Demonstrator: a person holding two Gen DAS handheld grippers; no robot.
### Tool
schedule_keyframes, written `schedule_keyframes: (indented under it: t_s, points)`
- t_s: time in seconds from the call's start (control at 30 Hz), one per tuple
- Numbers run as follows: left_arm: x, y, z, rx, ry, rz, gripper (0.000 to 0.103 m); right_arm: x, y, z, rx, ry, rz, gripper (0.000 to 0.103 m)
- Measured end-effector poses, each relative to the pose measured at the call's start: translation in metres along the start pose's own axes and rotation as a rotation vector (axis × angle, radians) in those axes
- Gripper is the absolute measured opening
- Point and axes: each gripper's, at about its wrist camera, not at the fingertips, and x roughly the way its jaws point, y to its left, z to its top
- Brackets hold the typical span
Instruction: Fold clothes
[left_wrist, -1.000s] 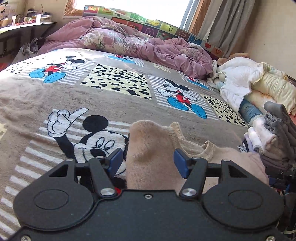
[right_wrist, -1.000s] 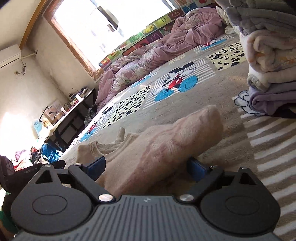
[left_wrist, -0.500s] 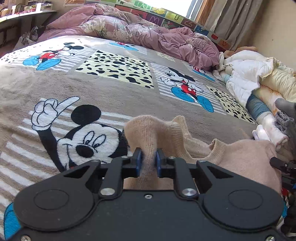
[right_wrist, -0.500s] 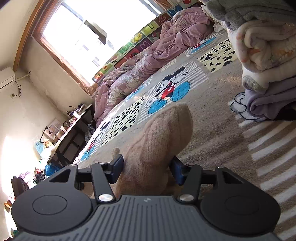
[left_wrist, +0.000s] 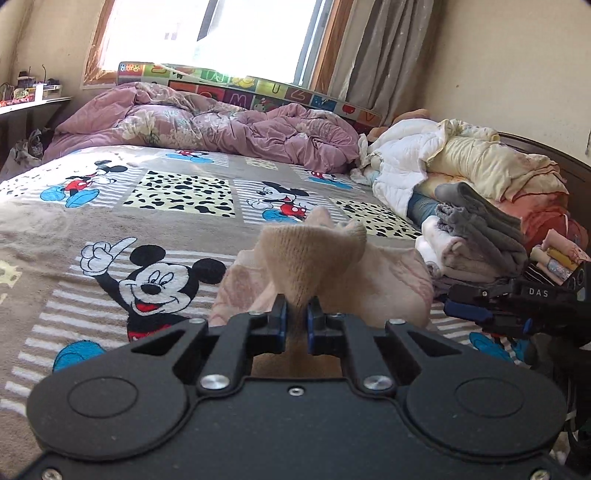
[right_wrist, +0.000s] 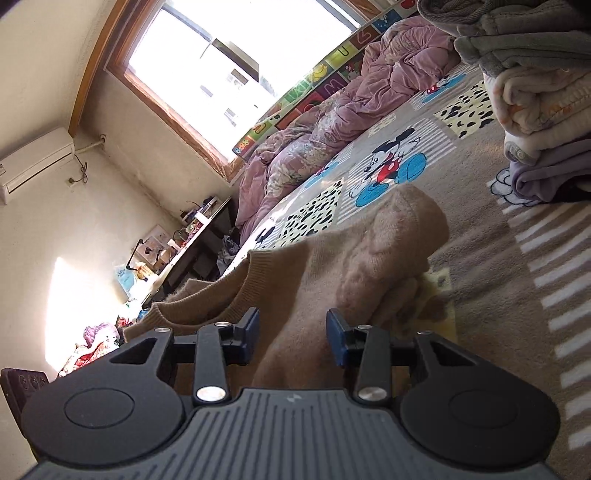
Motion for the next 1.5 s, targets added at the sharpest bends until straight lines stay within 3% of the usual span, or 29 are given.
schedule_keyframes:
  t_s: [0.1, 0.17, 0.2, 0.23, 0.33, 0.43, 0.47, 0.57, 0.6, 0.7, 0.97, 1.17, 1.23, 1.27, 1.3, 1.37, 1.43, 1.5]
  points:
    - [-0.036, -0.006, -0.032, 0.029, 0.013, 0.007, 0.007, -0.022, 0.007, -0.018, 0.023, 0.005, 0.016, 0.044]
    - [-0.055, 0.000, -0.055, -0.030, 0.025, 0.020, 0.007, -0.038, 0.007, -0.032, 0.058, 0.004, 0.026, 0.055]
    - [-0.064, 0.003, -0.066, -0.059, 0.031, 0.026, 0.007, -0.047, 0.008, -0.038, 0.075, 0.004, 0.036, 0.056]
    - [-0.073, 0.007, -0.077, -0.098, 0.038, 0.035, 0.007, -0.056, 0.008, -0.045, 0.091, 0.004, 0.046, 0.057]
    - [-0.099, 0.021, -0.109, -0.288, 0.061, 0.108, 0.007, -0.084, 0.010, -0.068, 0.136, -0.012, 0.053, 0.080]
    - [-0.128, 0.030, -0.128, -0.469, 0.041, 0.114, 0.007, -0.110, 0.008, -0.092, 0.166, -0.018, 0.057, 0.085]
    - [-0.136, 0.032, -0.128, -0.514, 0.026, 0.090, 0.010, -0.120, 0.005, -0.101, 0.181, -0.021, 0.047, 0.088]
    - [-0.154, 0.032, -0.126, -0.610, -0.015, 0.023, 0.054, -0.134, -0.009, -0.120, 0.220, -0.037, 0.010, 0.093]
    - [-0.157, 0.029, -0.124, -0.606, -0.023, 0.033, 0.057, -0.136, -0.017, -0.124, 0.249, -0.046, -0.009, 0.093]
    - [-0.153, 0.024, -0.126, -0.606, 0.000, 0.063, 0.062, -0.138, -0.040, -0.129, 0.318, -0.074, -0.070, 0.093]
    - [-0.107, 0.038, -0.176, -0.835, 0.135, 0.101, 0.063, -0.099, -0.081, -0.102, 0.359, -0.097, -0.162, 0.093]
    - [-0.095, 0.044, -0.189, -0.871, 0.105, 0.082, 0.063, -0.058, -0.085, -0.084, 0.319, -0.072, -0.165, 0.093]
    - [-0.092, 0.043, -0.187, -0.849, 0.095, 0.076, 0.063, -0.043, -0.082, -0.080, 0.311, -0.055, -0.141, 0.087]
    - [-0.091, 0.042, -0.187, -0.837, 0.090, 0.073, 0.062, -0.036, -0.082, -0.079, 0.311, -0.045, -0.125, 0.074]
    - [-0.089, 0.042, -0.186, -0.826, 0.085, 0.070, 0.056, -0.028, -0.083, -0.079, 0.321, -0.031, -0.121, 0.069]
    - [-0.086, 0.041, -0.184, -0.804, 0.075, 0.065, 0.032, -0.019, -0.082, -0.082, 0.325, -0.020, -0.130, 0.048]
    - [-0.083, 0.040, -0.183, -0.782, 0.065, 0.059, 0.027, -0.019, -0.077, -0.085, 0.320, -0.024, -0.121, 0.031]
    - [-0.082, 0.039, -0.181, -0.763, 0.049, 0.044, 0.021, -0.025, -0.068, -0.088, 0.310, -0.036, -0.099, 0.022]
